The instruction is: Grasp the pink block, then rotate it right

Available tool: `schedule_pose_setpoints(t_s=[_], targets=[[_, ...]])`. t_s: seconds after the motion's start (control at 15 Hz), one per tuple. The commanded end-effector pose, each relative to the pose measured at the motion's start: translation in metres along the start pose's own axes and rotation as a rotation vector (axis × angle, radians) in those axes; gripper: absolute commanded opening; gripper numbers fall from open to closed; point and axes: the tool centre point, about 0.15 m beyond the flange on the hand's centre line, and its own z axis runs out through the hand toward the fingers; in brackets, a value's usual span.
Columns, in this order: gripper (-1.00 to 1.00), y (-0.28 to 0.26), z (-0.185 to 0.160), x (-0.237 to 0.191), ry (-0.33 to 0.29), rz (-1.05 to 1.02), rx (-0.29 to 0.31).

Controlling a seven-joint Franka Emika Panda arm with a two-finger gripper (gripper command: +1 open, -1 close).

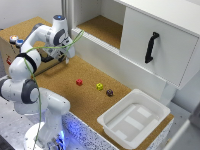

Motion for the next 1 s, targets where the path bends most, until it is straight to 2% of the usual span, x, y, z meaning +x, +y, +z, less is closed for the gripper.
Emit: schedule_pose_setpoints(t_s=[0.0, 0.27, 0.47, 0.53, 0.67, 0.87, 0.93], targets=[[1.0, 0.019, 0.03, 0.024, -0.013, 0.156, -0.107], [1.0, 0.039, 0.071, 0.014, -0.071, 0.181, -0.133], [1.0, 0.059, 0.088, 0.018, -0.068, 0.159, -0.151], [1.0, 0.064, 0.094, 0.021, -0.06, 0.125, -0.119], [1.0, 0.073, 0.115, 0.031, -0.062, 0.041, -0.094], [1.0, 0.073, 0.153, 0.043, -0.096, -0.057, -0.136], [1.0, 0.074, 0.164, 0.046, -0.107, -0.067, -0.131]])
